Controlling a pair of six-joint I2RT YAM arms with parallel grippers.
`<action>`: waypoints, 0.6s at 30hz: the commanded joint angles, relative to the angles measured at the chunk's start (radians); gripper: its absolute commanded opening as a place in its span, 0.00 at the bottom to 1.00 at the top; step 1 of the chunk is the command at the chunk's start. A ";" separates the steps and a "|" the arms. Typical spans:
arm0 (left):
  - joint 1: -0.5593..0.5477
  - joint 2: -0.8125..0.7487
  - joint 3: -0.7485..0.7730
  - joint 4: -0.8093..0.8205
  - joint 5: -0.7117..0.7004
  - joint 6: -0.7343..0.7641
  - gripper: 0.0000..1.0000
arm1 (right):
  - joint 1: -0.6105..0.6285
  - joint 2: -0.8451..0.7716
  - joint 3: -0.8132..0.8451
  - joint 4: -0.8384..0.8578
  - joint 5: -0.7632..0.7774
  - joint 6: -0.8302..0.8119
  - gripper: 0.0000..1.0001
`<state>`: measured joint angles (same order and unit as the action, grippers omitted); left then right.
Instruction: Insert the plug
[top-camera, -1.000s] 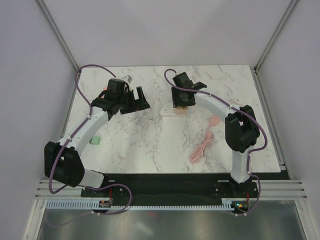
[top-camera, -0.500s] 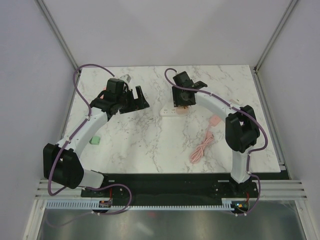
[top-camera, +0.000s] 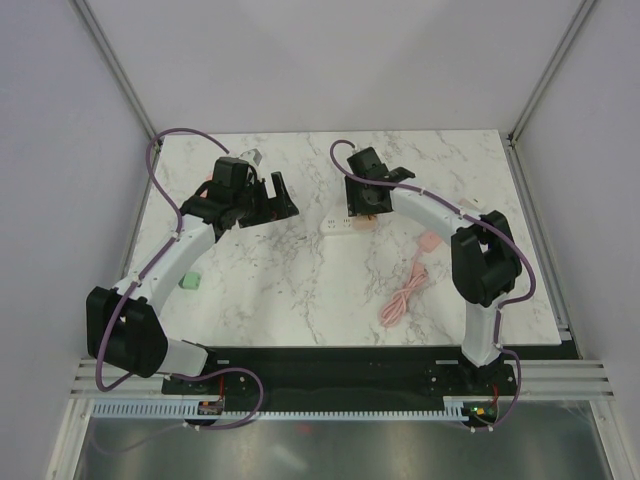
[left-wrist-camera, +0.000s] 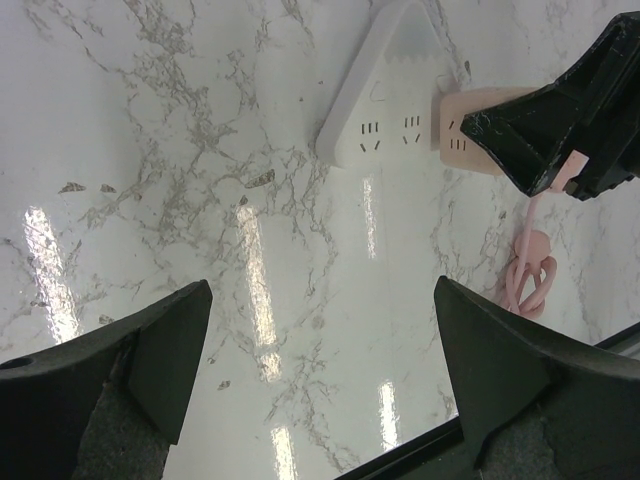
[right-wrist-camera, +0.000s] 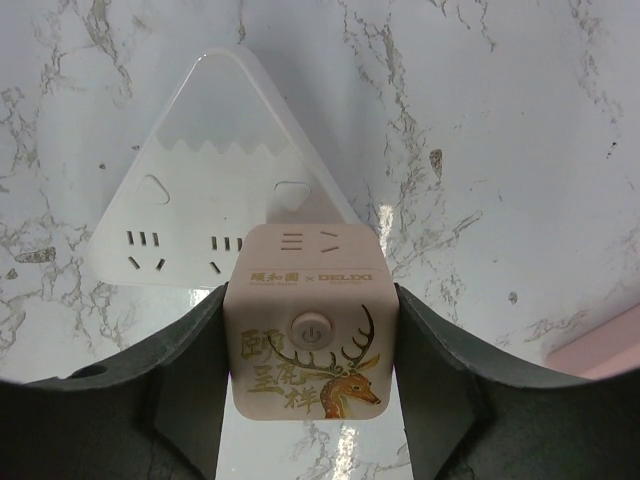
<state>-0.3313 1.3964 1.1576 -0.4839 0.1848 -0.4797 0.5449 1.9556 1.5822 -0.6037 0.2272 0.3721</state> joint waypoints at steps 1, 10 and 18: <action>0.003 -0.028 0.001 0.031 -0.016 0.024 1.00 | -0.003 -0.015 -0.030 0.008 0.008 0.008 0.00; 0.002 -0.027 -0.001 0.031 -0.025 0.026 1.00 | -0.003 -0.006 -0.186 0.096 -0.008 0.001 0.00; 0.003 -0.022 0.001 0.033 -0.030 0.024 1.00 | 0.058 -0.092 -0.384 0.249 0.064 0.024 0.00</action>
<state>-0.3313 1.3960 1.1568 -0.4835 0.1814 -0.4797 0.5644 1.8462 1.3273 -0.2955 0.2863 0.3763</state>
